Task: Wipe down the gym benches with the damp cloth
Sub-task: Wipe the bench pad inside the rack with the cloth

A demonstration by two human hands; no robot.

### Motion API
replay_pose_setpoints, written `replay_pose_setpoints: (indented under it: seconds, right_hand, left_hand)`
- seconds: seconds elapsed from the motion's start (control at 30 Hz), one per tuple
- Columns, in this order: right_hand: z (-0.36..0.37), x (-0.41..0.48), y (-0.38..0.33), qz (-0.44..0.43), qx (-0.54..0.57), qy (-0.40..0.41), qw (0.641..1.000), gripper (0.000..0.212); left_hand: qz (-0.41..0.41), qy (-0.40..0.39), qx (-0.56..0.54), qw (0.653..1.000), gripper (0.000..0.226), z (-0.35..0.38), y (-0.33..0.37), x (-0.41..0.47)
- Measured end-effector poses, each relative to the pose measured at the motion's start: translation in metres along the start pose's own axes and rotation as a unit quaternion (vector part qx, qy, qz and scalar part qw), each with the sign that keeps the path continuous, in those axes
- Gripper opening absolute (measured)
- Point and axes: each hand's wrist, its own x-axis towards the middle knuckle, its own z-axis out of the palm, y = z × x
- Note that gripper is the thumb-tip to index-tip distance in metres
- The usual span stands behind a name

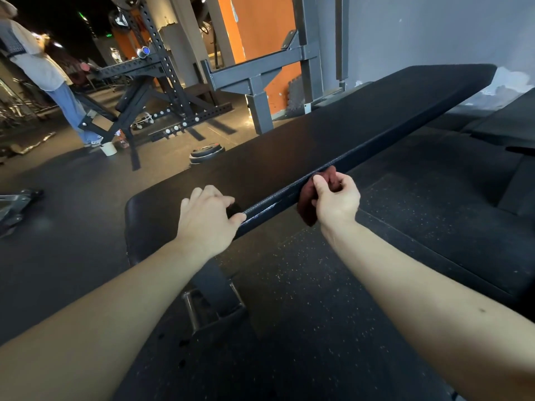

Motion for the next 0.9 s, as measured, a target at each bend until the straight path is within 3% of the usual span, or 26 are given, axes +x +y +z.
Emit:
replay_pose_setpoints:
  seconds: [0.2, 0.47, 0.6, 0.7, 0.9]
  right_hand:
    - [0.024, -0.018, 0.009, -0.023, -0.046, 0.043, 0.998, 0.012]
    - [0.024, -0.056, 0.024, -0.019, -0.077, -0.103, 0.992, 0.018]
    - [0.010, -0.011, 0.002, -0.018, -0.038, 0.005, 0.999, 0.019]
    - [0.017, -0.011, 0.007, -0.031, -0.040, 0.029, 0.998, 0.018]
    - [0.043, -0.069, 0.039, -0.046, -0.042, -0.063, 0.996, 0.025]
  left_hand:
    - [0.029, -0.011, -0.022, 0.999, 0.042, 0.014, -0.012, 0.007]
    - [0.041, -0.010, -0.034, 0.999, 0.041, 0.017, -0.016, 0.012]
    - [0.043, -0.002, -0.037, 0.998, 0.040, 0.018, -0.017, 0.011]
    - [0.047, 0.003, -0.045, 0.998, 0.037, 0.021, -0.015, 0.014]
    - [0.058, 0.001, -0.041, 0.997, 0.038, 0.019, -0.015, 0.017]
